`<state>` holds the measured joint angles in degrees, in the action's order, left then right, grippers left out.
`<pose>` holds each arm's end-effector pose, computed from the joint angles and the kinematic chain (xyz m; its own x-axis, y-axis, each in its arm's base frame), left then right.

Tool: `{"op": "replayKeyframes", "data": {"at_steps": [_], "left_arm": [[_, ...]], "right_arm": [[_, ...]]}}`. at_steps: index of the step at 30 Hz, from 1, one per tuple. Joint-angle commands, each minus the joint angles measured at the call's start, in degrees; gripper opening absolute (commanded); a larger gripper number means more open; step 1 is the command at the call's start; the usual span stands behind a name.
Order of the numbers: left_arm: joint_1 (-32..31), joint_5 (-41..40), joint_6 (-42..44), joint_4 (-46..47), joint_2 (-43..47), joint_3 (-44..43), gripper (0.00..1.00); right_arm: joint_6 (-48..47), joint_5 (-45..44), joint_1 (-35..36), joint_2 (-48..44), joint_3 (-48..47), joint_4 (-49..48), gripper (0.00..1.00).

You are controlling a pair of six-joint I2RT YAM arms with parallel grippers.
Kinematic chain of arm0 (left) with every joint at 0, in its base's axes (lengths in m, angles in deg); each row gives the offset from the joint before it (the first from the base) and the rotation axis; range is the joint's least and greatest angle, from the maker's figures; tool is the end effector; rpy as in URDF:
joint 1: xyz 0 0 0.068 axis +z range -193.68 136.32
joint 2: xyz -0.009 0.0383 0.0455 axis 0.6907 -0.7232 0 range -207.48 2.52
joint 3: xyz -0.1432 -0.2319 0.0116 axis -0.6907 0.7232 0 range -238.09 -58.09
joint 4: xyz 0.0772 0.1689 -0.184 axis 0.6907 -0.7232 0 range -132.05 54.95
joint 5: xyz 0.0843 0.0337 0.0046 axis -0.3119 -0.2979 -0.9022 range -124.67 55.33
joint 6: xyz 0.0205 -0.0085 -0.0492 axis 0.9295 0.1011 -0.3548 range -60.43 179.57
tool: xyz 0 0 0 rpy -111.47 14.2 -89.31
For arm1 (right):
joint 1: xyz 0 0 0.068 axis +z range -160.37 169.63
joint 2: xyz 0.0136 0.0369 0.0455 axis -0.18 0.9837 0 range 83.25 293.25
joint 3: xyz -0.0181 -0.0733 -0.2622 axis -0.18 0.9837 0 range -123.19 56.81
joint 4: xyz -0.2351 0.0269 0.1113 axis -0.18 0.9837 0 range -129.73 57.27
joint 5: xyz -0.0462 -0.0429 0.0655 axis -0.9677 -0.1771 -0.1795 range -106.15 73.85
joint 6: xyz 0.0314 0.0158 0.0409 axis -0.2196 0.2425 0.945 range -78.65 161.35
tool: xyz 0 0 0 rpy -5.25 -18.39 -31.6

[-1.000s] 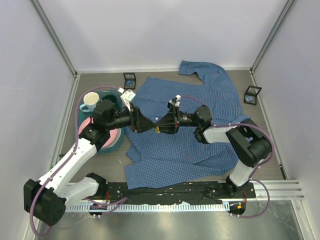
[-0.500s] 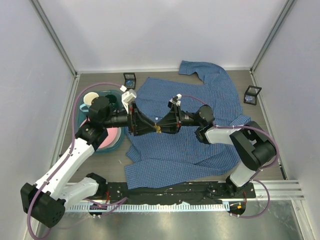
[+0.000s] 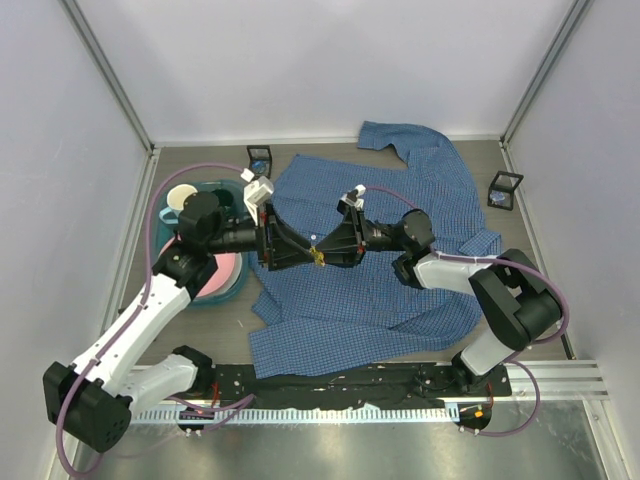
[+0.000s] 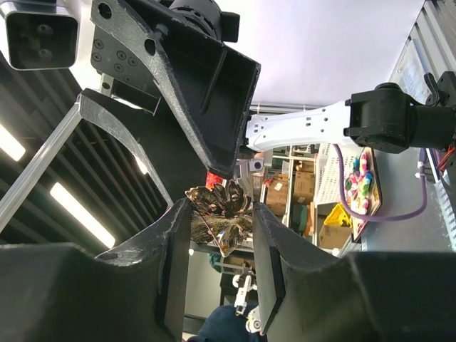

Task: Remove the brooch from the garment
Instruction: Pick up the brooch from the clothes.

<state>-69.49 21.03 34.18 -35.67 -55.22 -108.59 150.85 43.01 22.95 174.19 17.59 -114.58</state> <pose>0.1878 -0.1234 0.3525 -0.5322 -0.0109 -0.8465 0.8344 0.1620 -0.5267 0.2407 0.1947 0.2586 -0.9970 -0.0769 -0.0111 0.0047 -0.2017 0.9794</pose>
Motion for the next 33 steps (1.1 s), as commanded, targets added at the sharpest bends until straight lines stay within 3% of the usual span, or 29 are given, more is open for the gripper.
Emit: {"op": "replayKeyframes", "data": {"at_steps": [1, 4, 20, 27, 33], "left_arm": [[0.23, 3.88, -5.01, 8.78, -0.80, 0.49, 0.54], [0.14, 5.56, -6.61, 11.96, -0.98, 1.02, 0.52], [0.14, 4.33, -2.12, 4.49, -0.80, 0.40, 0.40], [0.23, 3.71, -2.65, 4.84, -0.27, 0.31, 0.22], [0.23, 3.28, -2.04, 3.35, 2.18, 1.19, 0.03]], "right_arm": [[0.81, 0.26, 0.60, -2.43, -1.21, -20.78, 0.24], [0.99, 0.26, 0.87, -2.52, -1.56, -20.78, 0.24], [2.65, -0.09, 0.87, -4.28, -2.88, -20.86, 0.24], [2.92, -0.44, 0.78, -3.92, -3.49, -20.78, 0.25], [3.36, -0.88, 0.78, -3.75, -3.93, -20.78, 0.31]]}}
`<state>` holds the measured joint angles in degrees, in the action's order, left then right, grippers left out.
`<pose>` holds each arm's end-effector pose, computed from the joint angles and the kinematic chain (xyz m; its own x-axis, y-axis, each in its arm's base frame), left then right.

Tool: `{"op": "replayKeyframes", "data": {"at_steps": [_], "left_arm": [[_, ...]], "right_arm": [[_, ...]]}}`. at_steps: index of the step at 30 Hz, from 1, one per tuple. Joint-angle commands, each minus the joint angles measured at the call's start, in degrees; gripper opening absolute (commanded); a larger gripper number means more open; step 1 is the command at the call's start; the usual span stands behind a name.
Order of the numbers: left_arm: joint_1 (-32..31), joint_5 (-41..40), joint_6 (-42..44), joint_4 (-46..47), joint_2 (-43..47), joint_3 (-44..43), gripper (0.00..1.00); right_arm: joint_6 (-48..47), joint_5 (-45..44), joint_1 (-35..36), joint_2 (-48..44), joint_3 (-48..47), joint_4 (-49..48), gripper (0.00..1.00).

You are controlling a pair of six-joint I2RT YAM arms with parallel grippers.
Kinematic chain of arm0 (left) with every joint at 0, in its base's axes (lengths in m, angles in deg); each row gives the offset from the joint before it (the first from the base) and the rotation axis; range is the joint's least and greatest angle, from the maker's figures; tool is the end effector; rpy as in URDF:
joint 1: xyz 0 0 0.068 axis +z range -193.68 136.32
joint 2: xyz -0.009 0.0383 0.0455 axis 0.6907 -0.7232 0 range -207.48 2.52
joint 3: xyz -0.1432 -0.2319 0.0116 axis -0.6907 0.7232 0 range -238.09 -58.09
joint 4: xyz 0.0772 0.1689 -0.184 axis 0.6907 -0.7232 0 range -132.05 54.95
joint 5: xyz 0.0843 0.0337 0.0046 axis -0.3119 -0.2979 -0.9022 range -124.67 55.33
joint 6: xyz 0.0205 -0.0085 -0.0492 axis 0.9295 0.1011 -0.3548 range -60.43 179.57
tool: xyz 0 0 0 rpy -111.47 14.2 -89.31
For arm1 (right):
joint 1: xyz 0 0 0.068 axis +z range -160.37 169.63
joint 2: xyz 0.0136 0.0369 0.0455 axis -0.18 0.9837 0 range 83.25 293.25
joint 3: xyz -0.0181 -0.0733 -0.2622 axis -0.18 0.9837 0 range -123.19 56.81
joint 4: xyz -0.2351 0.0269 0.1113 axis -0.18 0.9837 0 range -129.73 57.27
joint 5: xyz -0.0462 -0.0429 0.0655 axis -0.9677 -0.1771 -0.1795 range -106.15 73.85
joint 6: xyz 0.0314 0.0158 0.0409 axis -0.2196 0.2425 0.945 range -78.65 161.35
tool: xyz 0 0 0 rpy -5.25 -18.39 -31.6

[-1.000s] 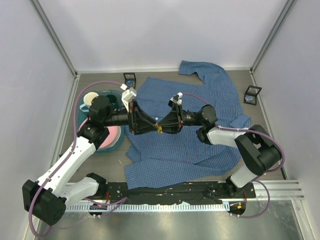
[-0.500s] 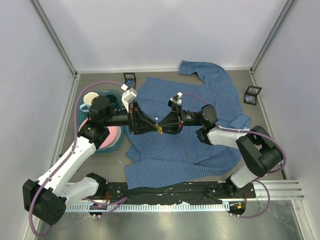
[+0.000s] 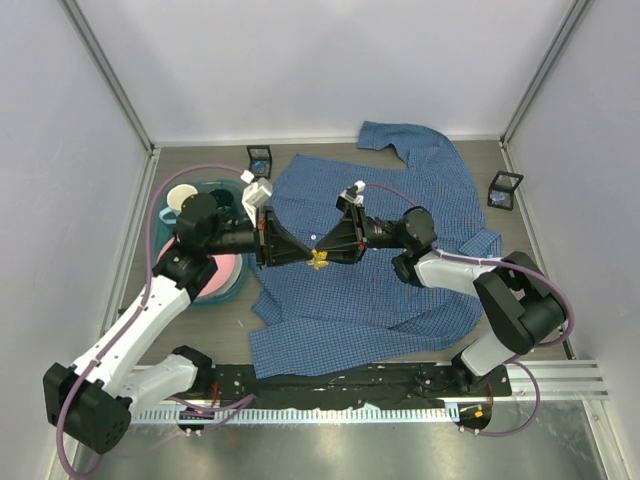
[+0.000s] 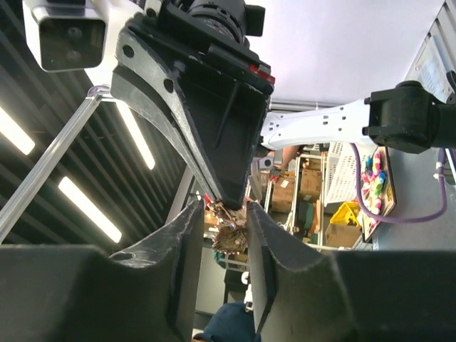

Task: Remove the brooch from the garment
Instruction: Pick up the brooch from the clothes.

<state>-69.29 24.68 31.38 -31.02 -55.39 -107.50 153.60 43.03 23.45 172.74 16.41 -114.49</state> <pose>0.1876 -0.1239 0.3531 -0.5313 -0.0123 -0.8471 0.8427 0.0944 -0.5300 0.2377 0.1959 0.2716 -0.9954 -0.0959 -0.0031 0.0182 -0.2213 0.9750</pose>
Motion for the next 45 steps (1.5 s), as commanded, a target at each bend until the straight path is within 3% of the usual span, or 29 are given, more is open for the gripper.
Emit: {"op": "replayKeyframes", "data": {"at_steps": [1, 6, 9, 12, 15, 16, 17, 18, 19, 21, 26, 27, 34, 40, 45], "left_arm": [[0.03, -0.64, 0.85, -1.74, 3.23, 0.45, 0.02], [-0.06, -2.66, 1.11, -3.50, 5.79, 1.07, 0.00], [0.03, -4.50, 0.59, -5.25, 7.72, 1.07, 0.00], [-0.06, -8.54, -0.20, -8.76, 8.78, 0.72, 0.00], [-0.06, -15.57, -3.70, -11.41, 9.92, 0.45, 0.00], [-0.06, -19.15, -4.59, -11.94, 10.36, 0.37, 0.00], [-0.06, -21.80, -5.47, -12.90, 11.49, 0.28, 0.00], [-0.06, -24.26, -7.74, -14.39, 12.03, 0.02, 0.00], [-0.06, -27.16, -8.63, -15.97, 12.64, -0.42, 0.00], [0.03, -37.00, -12.22, -20.61, 14.14, -2.35, 0.00], [0.03, -57.91, -24.09, -36.60, 13.88, -9.20, 0.00], [0.03, -65.34, -27.24, -42.56, 13.62, -11.56, 0.00], [0.12, -80.41, -44.57, -54.47, 15.46, -15.45, 0.00], [0.03, -86.34, -51.44, -61.34, 13.70, -17.39, 0.00], [0.03, -82.65, -54.25, -51.95, 17.12, -11.07, 0.00]], "right_arm": [[0.61, -1.08, 0.36, -2.31, -2.75, -20.95, 0.34], [0.61, -1.70, -0.33, -2.39, -2.75, -20.51, 0.46], [-1.66, -2.14, -3.84, -3.80, -0.83, -18.68, 0.59], [-7.98, -1.26, -6.75, -8.00, 0.76, -9.03, 0.63], [-25.53, -1.60, -7.02, -13.96, -0.37, 13.17, 0.64], [-37.59, -2.22, -6.93, -15.56, -1.34, 29.68, 0.64], [-45.98, -3.62, -7.02, -17.23, -2.82, 39.51, 0.64], [-53.11, -7.46, -6.93, -19.42, -7.02, 58.22, 0.65], [-64.67, -9.93, -6.93, -20.14, -9.06, 65.37, 0.65], [-68.99, -13.28, -6.93, -21.02, -12.23, 73.41, 0.65], [-69.62, -13.56, -7.02, -20.41, -12.77, 74.32, 0.66], [-69.53, -13.48, -6.93, -20.32, -12.77, 74.41, 0.65], [-69.71, -13.21, -6.41, -20.85, -13.03, 74.32, 0.65], [-70.76, -12.95, -2.72, -18.13, -13.65, 75.30, 0.65], [-61.38, -21.26, 5.80, -11.90, -14.70, 59.26, 0.65]]}}
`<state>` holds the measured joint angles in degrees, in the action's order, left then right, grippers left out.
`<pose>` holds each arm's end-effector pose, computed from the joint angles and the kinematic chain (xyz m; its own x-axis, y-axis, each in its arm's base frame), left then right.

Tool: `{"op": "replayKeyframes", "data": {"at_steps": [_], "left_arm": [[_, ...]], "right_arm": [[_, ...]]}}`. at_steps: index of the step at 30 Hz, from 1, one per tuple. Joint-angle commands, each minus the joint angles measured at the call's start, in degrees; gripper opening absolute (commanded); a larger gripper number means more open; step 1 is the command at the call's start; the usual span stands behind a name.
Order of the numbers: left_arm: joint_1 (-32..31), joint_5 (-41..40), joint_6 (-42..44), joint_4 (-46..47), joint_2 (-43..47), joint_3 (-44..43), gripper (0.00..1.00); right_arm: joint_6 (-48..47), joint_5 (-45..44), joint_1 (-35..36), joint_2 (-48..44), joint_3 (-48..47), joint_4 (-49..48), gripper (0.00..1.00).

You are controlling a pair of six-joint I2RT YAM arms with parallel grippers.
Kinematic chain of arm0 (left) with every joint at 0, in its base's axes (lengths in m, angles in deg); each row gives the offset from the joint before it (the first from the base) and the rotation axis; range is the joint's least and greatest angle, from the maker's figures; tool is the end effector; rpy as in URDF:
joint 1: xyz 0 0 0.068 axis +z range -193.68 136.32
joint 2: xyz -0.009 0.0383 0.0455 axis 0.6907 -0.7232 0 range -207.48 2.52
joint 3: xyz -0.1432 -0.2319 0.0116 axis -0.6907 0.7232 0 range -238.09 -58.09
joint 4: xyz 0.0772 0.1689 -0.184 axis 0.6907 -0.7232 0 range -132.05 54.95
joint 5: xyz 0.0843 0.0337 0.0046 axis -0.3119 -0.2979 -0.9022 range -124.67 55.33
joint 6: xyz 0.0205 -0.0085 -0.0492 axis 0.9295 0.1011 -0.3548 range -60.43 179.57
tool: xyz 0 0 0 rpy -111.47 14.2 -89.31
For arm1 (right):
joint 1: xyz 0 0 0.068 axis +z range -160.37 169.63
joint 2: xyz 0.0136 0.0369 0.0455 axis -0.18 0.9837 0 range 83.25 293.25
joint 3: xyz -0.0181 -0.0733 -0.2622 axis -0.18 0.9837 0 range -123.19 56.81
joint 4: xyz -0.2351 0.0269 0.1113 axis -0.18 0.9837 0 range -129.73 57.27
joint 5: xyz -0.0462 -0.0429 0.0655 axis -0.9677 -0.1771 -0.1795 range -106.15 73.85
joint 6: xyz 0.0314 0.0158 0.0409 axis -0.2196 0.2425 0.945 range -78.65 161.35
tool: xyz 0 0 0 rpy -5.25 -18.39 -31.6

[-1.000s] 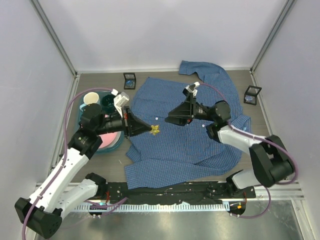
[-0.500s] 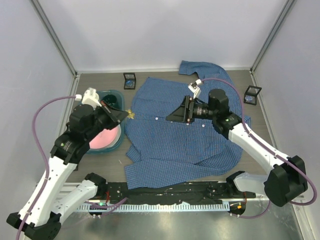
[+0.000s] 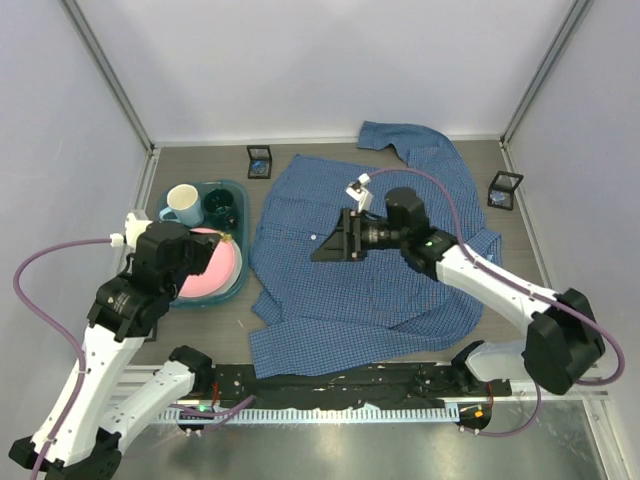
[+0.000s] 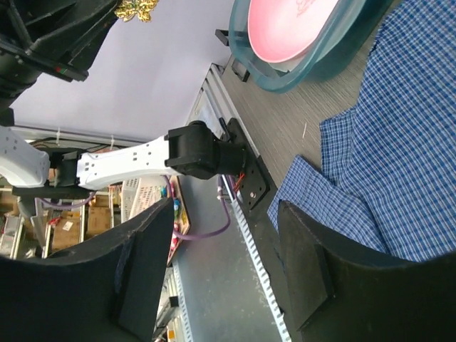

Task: Remove the brooch from the garment
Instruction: Pick up the brooch from the clothes.

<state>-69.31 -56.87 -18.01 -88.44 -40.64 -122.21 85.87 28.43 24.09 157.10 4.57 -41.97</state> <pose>0.1186 -0.0419 0.3803 -0.2143 -0.9001 -0.3793 -0.4479 0.4356 -0.7808 0.2252 0.1847 0.2997 -0.8603 0.0154 -0.5096 -0.4850 0.2832 0.8274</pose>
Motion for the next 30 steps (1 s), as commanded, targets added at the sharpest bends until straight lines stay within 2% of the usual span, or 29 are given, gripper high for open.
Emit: {"op": "replayKeyframes", "data": {"at_steps": [1, 3, 4, 6, 8, 10, 21, 30], "left_arm": [[0.14, -0.49, -4.95, 9.31, 3.33, 4.95, 0.00], [0.14, 0.92, -6.26, 11.54, 5.97, 8.47, 0.00], [0.05, 1.36, -6.53, 13.38, 6.85, 9.53, 0.00], [0.05, 2.24, -6.88, 14.71, 9.22, 12.34, 0.00], [0.05, 2.60, -7.41, 15.24, 10.45, 14.18, 0.00], [0.05, 2.42, -7.93, 15.24, 12.39, 15.07, 0.00], [0.05, 7.60, -8.90, 21.21, 15.03, 20.52, 0.00], [0.05, 8.57, -9.08, 22.88, 16.26, 21.93, 0.00]], "right_arm": [[11.51, -9.13, 6.31, 4.46, -2.86, -15.67, 0.64], [18.39, -14.93, 8.33, 7.87, -2.95, -22.68, 0.60], [25.03, -15.83, 8.61, 9.46, -3.12, -25.07, 0.56], [29.65, -17.15, 9.66, 11.93, -4.00, -31.30, 0.55], [33.69, -19.52, 10.71, 14.74, -5.40, -32.65, 0.52], [35.02, -22.06, 12.11, 16.41, -6.02, -33.35, 0.47], [35.38, -23.92, 16.69, 22.39, -10.68, -34.15, 0.47], [38.28, -24.63, 17.22, 23.71, -10.15, -35.64, 0.38]]}}
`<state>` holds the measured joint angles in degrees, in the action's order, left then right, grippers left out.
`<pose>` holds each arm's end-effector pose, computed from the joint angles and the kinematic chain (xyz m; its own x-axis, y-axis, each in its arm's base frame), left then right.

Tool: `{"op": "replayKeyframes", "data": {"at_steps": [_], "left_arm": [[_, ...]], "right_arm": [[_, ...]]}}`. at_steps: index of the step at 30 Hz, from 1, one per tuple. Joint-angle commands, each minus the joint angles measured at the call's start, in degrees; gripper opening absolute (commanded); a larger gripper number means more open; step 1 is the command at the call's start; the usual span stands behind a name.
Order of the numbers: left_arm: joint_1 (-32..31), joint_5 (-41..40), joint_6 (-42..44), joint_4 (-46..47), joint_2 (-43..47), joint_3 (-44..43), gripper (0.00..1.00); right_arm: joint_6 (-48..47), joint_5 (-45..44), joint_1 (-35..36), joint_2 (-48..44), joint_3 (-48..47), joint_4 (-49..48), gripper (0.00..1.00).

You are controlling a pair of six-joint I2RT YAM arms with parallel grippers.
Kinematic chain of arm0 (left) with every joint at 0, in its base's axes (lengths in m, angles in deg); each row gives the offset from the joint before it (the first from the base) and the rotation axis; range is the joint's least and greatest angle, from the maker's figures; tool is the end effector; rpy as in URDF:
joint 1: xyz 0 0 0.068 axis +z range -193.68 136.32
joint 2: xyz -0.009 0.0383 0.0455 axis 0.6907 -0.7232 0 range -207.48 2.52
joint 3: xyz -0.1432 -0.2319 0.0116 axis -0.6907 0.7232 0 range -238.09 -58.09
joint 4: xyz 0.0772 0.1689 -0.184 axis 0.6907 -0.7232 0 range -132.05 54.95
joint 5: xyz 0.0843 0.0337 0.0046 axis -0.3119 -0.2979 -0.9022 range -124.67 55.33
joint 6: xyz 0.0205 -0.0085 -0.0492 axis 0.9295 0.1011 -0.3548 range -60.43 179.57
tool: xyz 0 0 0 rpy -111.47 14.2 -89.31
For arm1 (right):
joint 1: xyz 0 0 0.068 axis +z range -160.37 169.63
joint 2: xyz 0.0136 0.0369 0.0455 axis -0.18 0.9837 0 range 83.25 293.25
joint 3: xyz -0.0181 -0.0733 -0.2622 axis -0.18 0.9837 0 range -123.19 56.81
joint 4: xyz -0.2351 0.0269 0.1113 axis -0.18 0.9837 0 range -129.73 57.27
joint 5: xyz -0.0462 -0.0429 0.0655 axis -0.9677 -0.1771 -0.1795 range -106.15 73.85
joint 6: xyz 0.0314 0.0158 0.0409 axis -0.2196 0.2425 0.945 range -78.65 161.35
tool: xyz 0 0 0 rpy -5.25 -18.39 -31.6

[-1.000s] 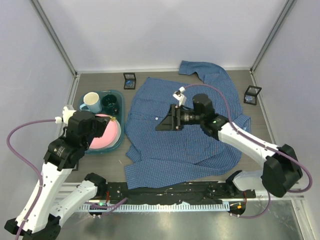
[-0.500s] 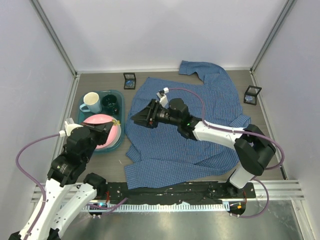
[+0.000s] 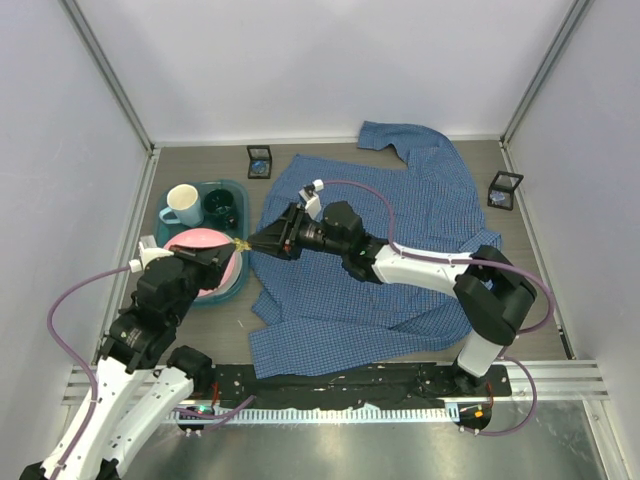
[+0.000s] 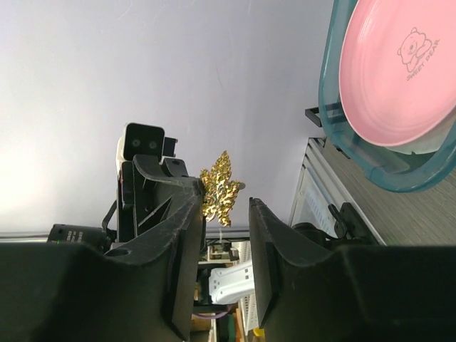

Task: Remove the brooch from the garment
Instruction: Pick up the brooch from the clothes.

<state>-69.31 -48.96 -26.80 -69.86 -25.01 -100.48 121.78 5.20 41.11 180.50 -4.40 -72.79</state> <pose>0.1024 -0.0393 0.3192 -0.2291 -0.9628 -0.1434 -0.2937 0.2089 -0.9328 0.2352 0.3161 0.2742 -0.9472 0.2849 -0.1474 -0.1269 0.0891 0.9879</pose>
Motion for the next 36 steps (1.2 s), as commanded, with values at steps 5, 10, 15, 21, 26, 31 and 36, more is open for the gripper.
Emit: {"op": "replayKeyframes", "data": {"at_steps": [5, 10, 15, 21, 26, 31, 36], "left_arm": [[0.05, 0.92, -0.29, 4.75, 0.72, 0.38, 0.00], [0.05, 0.57, 0.15, 5.01, 0.55, 0.47, 0.00], [0.05, 0.40, 0.15, 5.36, 0.72, 0.56, 0.00], [0.14, 0.48, 0.58, 5.54, 0.28, 0.12, 0.00], [0.05, 0.66, 0.67, 5.80, 0.19, 0.12, 0.00], [0.05, 0.75, 0.76, 5.89, 0.28, 0.20, 0.00], [0.05, 1.54, 1.37, 6.15, 0.28, 0.29, 0.00]], "right_arm": [[5.70, -0.52, 0.28, 0.83, -0.23, -8.16, 0.36], [6.85, -0.07, 0.63, -0.39, 1.44, -9.48, 0.34], [7.38, 0.28, 0.72, -1.10, 2.41, -9.92, 0.33], [7.73, 0.63, 1.07, -0.92, 1.89, -10.45, 0.29], [9.14, 0.89, 1.34, -0.66, 1.80, -11.59, 0.26], [9.40, 0.81, 1.78, -0.84, 1.97, -11.77, 0.18], [8.97, 0.63, 1.78, -0.31, 1.80, -12.38, 0.01]]}}
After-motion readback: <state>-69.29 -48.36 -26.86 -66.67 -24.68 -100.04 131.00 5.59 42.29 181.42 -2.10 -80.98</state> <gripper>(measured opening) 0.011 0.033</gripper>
